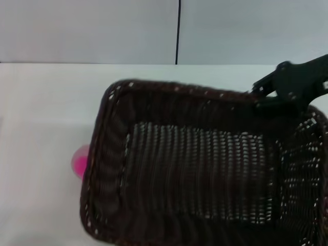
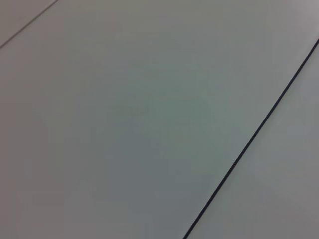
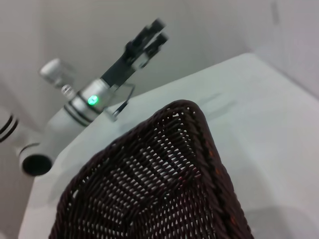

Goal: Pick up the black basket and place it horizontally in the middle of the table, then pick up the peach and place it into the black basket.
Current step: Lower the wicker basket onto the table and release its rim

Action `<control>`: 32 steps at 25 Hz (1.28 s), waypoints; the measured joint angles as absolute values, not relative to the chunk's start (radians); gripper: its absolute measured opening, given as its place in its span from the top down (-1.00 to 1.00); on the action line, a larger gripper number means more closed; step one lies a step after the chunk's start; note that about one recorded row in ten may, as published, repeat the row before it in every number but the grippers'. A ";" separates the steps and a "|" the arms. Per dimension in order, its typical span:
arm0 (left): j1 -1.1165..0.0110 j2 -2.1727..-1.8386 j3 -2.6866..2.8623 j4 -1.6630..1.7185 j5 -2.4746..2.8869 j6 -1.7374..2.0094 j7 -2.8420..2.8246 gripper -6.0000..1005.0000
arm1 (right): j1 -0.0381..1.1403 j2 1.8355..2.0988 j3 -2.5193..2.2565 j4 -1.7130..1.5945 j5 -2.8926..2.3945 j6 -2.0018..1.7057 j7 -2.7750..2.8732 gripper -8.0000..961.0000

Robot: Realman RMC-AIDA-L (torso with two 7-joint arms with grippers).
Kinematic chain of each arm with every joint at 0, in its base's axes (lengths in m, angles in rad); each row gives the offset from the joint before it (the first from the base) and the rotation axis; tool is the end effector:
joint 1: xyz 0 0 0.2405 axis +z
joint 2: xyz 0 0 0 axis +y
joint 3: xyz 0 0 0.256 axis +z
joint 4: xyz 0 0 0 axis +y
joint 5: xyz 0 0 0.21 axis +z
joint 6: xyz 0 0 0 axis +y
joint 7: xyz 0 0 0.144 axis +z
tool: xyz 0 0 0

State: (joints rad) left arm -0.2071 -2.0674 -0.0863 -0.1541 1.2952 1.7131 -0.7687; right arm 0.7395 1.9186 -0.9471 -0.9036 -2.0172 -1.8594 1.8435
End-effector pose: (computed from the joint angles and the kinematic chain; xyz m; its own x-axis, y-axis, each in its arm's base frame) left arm -0.3684 0.2162 0.0449 0.1147 -0.3820 0.9170 0.9880 -0.0518 -0.1452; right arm 0.1702 0.3590 0.0593 0.9228 -0.3325 -0.1945 -0.3149 -0.9420 0.1159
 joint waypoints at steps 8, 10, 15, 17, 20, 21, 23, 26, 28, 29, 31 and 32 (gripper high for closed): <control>-0.195 -2.068 -0.039 -0.148 1.296 1.725 -0.809 -0.61 | 0.785 1.965 -0.962 -0.877 -2.090 -1.818 1.747 0.55; -0.195 -2.068 -0.039 -0.148 1.296 1.725 -0.809 -0.61 | 0.786 1.971 -0.962 -0.874 -2.093 -1.811 1.732 0.55; -0.193 -2.068 -0.009 -0.149 1.296 1.729 -0.815 -0.60 | 0.797 1.990 -1.005 -0.846 -2.097 -1.748 1.691 0.54; -0.193 -2.068 -0.009 -0.149 1.296 1.729 -0.815 -0.60 | 0.802 1.995 -1.026 -0.831 -2.103 -1.716 1.685 0.54; -0.193 -2.068 0.004 -0.153 1.296 1.739 -0.815 -0.59 | 0.810 2.004 -1.041 -0.803 -2.108 -1.680 1.671 0.54; -0.193 -2.068 0.004 -0.153 1.296 1.739 -0.815 -0.59 | 0.816 2.006 -1.047 -0.791 -2.110 -1.666 1.668 0.54; -0.193 -2.068 0.004 -0.154 1.296 1.741 -0.815 -0.59 | 0.829 2.010 -1.052 -0.760 -2.115 -1.634 1.655 0.53; -0.196 -2.069 0.010 -0.154 1.296 1.741 -0.815 -0.58 | 0.838 2.011 -1.051 -0.739 -2.116 -1.619 1.645 0.53; -0.197 -2.069 0.013 -0.154 1.296 1.741 -0.815 -0.58 | 0.844 2.011 -1.050 -0.728 -2.116 -1.612 1.642 0.53; -0.198 -2.069 0.015 -0.154 1.296 1.739 -0.815 -0.58 | 0.846 2.011 -1.050 -0.726 -2.115 -1.610 1.642 0.53; -0.199 -2.069 0.016 -0.153 1.296 1.734 -0.814 -0.57 | 0.848 2.013 -1.049 -0.725 -2.113 -1.606 1.640 0.52; -0.199 -2.069 0.016 -0.153 1.296 1.733 -0.813 -0.57 | 0.850 2.013 -1.047 -0.725 -2.112 -1.601 1.638 0.52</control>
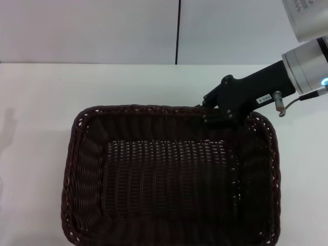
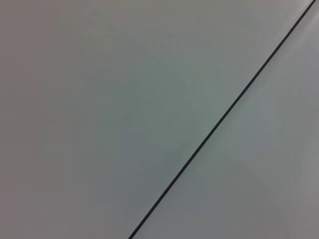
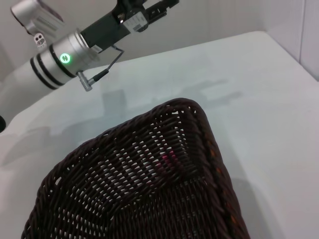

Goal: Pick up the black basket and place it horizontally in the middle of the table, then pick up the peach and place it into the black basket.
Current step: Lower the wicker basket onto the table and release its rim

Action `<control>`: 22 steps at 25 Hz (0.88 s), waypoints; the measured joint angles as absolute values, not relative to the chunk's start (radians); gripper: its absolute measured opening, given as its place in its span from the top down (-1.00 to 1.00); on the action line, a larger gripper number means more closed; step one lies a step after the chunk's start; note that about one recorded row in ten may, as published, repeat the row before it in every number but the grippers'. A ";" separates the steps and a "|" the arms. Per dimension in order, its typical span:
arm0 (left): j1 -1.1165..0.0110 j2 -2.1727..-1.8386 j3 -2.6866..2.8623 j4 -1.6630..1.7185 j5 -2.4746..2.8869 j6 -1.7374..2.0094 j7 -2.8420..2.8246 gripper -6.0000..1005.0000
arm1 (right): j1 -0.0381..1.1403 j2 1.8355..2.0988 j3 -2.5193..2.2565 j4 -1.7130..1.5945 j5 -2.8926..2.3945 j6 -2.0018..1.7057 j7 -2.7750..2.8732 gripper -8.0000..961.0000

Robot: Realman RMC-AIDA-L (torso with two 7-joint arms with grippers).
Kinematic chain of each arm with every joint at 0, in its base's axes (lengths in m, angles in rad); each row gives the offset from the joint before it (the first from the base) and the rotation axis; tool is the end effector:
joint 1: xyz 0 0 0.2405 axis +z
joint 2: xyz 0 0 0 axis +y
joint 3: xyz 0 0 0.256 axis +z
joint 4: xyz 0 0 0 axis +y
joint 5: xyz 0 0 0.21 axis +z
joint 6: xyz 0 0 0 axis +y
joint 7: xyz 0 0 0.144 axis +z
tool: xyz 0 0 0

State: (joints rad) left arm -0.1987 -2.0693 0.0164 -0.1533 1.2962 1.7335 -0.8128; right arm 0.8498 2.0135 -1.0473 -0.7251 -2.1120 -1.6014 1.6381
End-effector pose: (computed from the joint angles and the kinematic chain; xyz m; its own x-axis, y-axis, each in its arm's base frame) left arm -0.3607 0.2123 0.0335 0.0711 -0.3117 0.9475 0.9841 -0.1331 -0.1177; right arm 0.1561 0.3771 -0.0162 0.9760 -0.1771 -0.1264 -0.1707 -0.9835 0.0600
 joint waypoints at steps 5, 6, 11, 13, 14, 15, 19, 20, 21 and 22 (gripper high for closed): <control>-0.194 -2.069 0.017 -0.153 1.296 1.732 -0.813 -0.56 | 0.852 2.016 -1.045 -0.724 -2.111 -1.586 1.637 0.52; -0.194 -2.069 0.017 -0.153 1.296 1.732 -0.813 -0.56 | 0.853 2.017 -1.045 -0.724 -2.111 -1.581 1.637 0.51; -0.194 -2.069 0.017 -0.153 1.296 1.730 -0.813 -0.55 | 0.852 2.018 -1.040 -0.724 -2.110 -1.565 1.636 0.51; -0.194 -2.069 0.017 -0.153 1.296 1.730 -0.813 -0.55 | 0.847 2.019 -1.039 -0.724 -2.109 -1.547 1.636 0.50; -0.196 -2.069 0.017 -0.153 1.296 1.729 -0.813 -0.55 | 0.847 2.019 -1.039 -0.724 -2.109 -1.547 1.636 0.47; -0.196 -2.069 0.017 -0.153 1.296 1.729 -0.813 -0.55 | 0.846 2.019 -1.038 -0.724 -2.109 -1.542 1.636 0.44; -0.199 -2.069 0.017 -0.153 1.296 1.728 -0.814 -0.54 | 0.844 2.019 -1.038 -0.724 -2.109 -1.532 1.632 0.31; -0.201 -2.069 0.017 -0.153 1.296 1.727 -0.814 -0.54 | 0.843 2.019 -1.036 -0.724 -2.108 -1.532 1.630 0.27; -0.201 -2.069 0.017 -0.153 1.296 1.727 -0.814 -0.54 | 0.842 2.019 -1.032 -0.724 -2.108 -1.531 1.628 0.24; -0.201 -2.069 0.017 -0.153 1.296 1.727 -0.814 -0.53 | 0.841 2.019 -1.030 -0.724 -2.108 -1.531 1.627 0.21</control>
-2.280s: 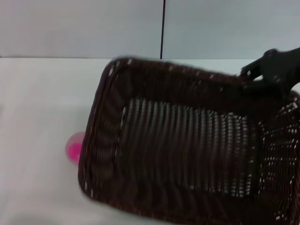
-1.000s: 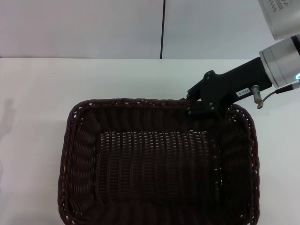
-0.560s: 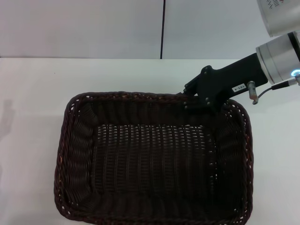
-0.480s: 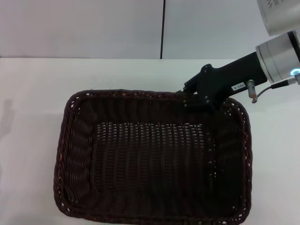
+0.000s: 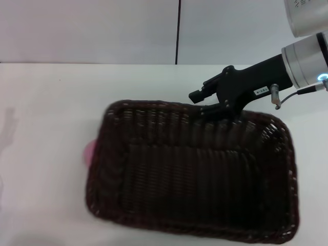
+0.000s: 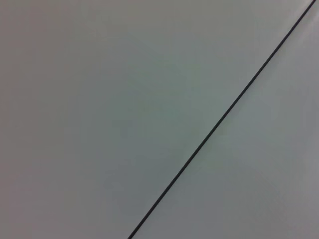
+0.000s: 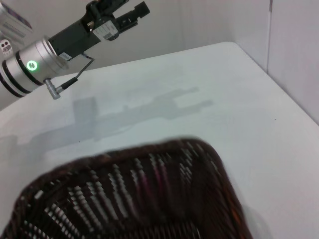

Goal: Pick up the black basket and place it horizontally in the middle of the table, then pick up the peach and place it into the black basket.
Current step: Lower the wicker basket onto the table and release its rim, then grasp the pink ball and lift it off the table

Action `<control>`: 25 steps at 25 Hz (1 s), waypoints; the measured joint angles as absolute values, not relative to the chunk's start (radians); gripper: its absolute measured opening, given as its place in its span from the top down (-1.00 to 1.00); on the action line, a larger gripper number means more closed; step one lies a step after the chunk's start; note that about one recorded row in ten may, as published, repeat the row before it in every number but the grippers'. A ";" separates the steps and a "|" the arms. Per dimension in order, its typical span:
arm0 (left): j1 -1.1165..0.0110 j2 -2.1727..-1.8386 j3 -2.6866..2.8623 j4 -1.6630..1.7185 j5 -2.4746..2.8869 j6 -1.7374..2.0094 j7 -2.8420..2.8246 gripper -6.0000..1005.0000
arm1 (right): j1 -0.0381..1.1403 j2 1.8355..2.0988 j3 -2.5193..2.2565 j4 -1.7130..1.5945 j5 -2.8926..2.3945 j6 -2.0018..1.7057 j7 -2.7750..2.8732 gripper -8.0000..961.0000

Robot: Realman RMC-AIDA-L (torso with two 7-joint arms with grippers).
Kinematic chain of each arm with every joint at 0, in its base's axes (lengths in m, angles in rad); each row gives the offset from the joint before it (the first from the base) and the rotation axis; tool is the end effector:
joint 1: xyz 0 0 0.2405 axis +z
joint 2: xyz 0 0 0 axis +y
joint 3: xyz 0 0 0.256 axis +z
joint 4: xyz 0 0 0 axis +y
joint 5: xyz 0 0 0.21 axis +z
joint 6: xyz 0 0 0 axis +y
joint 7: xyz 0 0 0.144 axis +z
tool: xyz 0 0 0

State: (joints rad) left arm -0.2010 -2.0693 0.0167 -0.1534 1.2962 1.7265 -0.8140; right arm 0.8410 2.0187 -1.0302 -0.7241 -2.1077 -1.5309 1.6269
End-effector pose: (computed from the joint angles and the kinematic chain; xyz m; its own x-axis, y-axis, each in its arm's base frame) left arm -0.3610 0.2134 0.0329 0.0699 -0.3069 0.9492 0.9847 -0.1312 -0.1150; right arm 0.1592 0.3863 -0.0163 0.9717 -0.1818 -0.1509 -0.1860 -0.9825 -0.0139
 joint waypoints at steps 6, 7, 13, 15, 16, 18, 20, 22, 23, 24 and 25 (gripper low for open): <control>-0.200 -2.069 0.014 -0.153 1.296 1.726 -0.815 -0.52 | 0.807 2.024 -1.013 -0.769 -2.091 -1.531 1.621 0.11; -0.200 -2.069 0.014 -0.153 1.296 1.726 -0.815 -0.52 | 0.798 2.025 -1.004 -0.779 -2.083 -1.531 1.616 0.11; -0.200 -2.068 0.015 -0.146 1.296 1.726 -0.815 -0.51 | 0.739 2.026 -0.903 -0.790 -1.984 -1.538 1.543 0.11; -0.200 -2.067 0.016 -0.145 1.296 1.722 -0.815 -0.51 | 0.703 2.027 -0.868 -0.789 -1.916 -1.539 1.510 0.11; -0.201 -2.066 0.021 -0.143 1.296 1.720 -0.815 -0.51 | 0.682 2.028 -0.852 -0.790 -1.880 -1.539 1.496 0.11; -0.201 -2.064 0.038 -0.133 1.296 1.719 -0.819 -0.50 | 0.628 2.031 -0.810 -0.790 -1.780 -1.538 1.463 0.11; -0.203 -2.062 0.068 -0.096 1.297 1.717 -0.853 -0.50 | 0.576 2.036 -0.766 -0.789 -1.688 -1.540 1.435 0.11; -0.207 -2.062 0.107 -0.034 1.296 1.707 -0.916 -0.49 | 0.510 2.046 -0.707 -0.778 -1.563 -1.540 1.397 0.11; -0.207 -2.061 0.115 -0.023 1.297 1.704 -0.928 -0.49 | 0.482 2.051 -0.682 -0.767 -1.516 -1.540 1.381 0.11; -0.210 -2.061 0.137 0.011 1.296 1.696 -0.966 -0.49 | 0.455 2.056 -0.658 -0.752 -1.461 -1.541 1.359 0.11; -0.212 -2.061 0.157 0.040 1.297 1.691 -0.993 -0.49 | 0.427 2.060 -0.635 -0.735 -1.403 -1.542 1.333 0.11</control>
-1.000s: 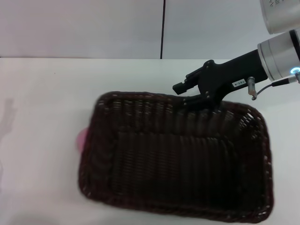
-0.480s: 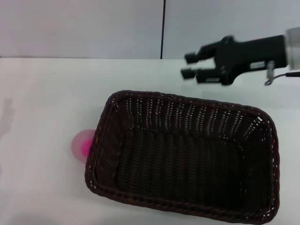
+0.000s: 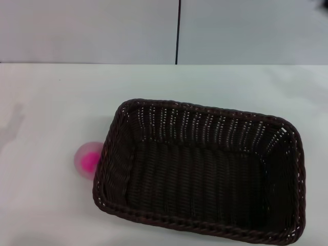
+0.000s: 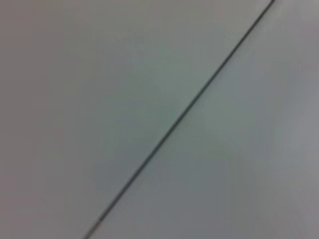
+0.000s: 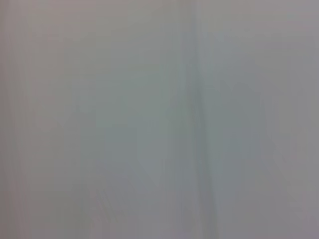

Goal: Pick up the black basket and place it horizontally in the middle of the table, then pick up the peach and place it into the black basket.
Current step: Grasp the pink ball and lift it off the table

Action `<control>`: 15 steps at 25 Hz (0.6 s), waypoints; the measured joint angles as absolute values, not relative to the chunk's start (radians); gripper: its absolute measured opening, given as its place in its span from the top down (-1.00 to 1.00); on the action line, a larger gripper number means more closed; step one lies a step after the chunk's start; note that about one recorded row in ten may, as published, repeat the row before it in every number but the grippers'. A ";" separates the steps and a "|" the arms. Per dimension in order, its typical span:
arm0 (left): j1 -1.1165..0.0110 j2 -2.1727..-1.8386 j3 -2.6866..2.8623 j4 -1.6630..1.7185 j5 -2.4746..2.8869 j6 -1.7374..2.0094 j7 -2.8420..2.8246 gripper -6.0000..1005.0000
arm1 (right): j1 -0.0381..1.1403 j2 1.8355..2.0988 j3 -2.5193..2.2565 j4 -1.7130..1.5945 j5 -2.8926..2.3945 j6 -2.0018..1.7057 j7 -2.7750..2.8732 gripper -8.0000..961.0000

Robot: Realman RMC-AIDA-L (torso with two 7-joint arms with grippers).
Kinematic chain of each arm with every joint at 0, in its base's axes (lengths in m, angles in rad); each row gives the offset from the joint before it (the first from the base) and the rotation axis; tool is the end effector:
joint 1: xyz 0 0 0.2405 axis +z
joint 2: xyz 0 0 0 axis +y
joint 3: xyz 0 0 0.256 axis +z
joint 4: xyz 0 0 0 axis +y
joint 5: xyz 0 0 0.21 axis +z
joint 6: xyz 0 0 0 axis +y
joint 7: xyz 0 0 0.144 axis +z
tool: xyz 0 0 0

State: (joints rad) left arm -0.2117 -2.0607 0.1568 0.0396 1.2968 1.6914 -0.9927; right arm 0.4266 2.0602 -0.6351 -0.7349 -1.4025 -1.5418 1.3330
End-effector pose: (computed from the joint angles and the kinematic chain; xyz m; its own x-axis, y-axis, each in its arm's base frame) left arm -0.3667 0.2252 0.0515 0.0904 -0.1899 0.9776 0.9590 -0.2483 -0.1370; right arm 0.2531 0.3458 0.0935 0.5107 0.0092 -0.8597 -0.5772 -0.7374 -0.3508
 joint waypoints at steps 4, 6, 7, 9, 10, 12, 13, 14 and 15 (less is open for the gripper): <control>-0.222 -2.058 0.254 0.165 1.296 1.678 -1.090 -0.48 | 0.330 2.067 -0.563 -0.630 -1.233 -1.555 1.256 0.11; -0.226 -2.054 0.321 0.230 1.297 1.673 -1.128 -0.48 | 0.290 2.068 -0.508 -0.566 -1.178 -1.562 1.246 0.11; -0.226 -2.051 0.357 0.264 1.297 1.668 -1.144 -0.48 | 0.280 2.068 -0.484 -0.544 -1.168 -1.565 1.245 0.11; -0.226 -2.043 0.417 0.322 1.305 1.654 -1.170 -0.47 | 0.255 2.067 -0.425 -0.490 -1.158 -1.576 1.241 0.11; -0.225 -2.034 0.440 0.350 1.318 1.647 -1.182 -0.47 | 0.244 2.065 -0.404 -0.468 -1.157 -1.581 1.237 0.11; -0.226 -2.015 0.456 0.379 1.364 1.641 -1.201 -0.47 | 0.225 2.063 -0.379 -0.441 -1.156 -1.589 1.226 0.11; -0.229 -2.002 0.457 0.389 1.399 1.640 -1.212 -0.47 | 0.215 2.062 -0.368 -0.432 -1.155 -1.591 1.222 0.11; -0.232 -1.988 0.457 0.397 1.430 1.640 -1.221 -0.47 | 0.206 2.062 -0.357 -0.426 -1.153 -1.593 1.219 0.11; -0.236 -1.974 0.457 0.406 1.466 1.640 -1.230 -0.46 | 0.199 2.063 -0.346 -0.423 -1.152 -1.594 1.219 0.11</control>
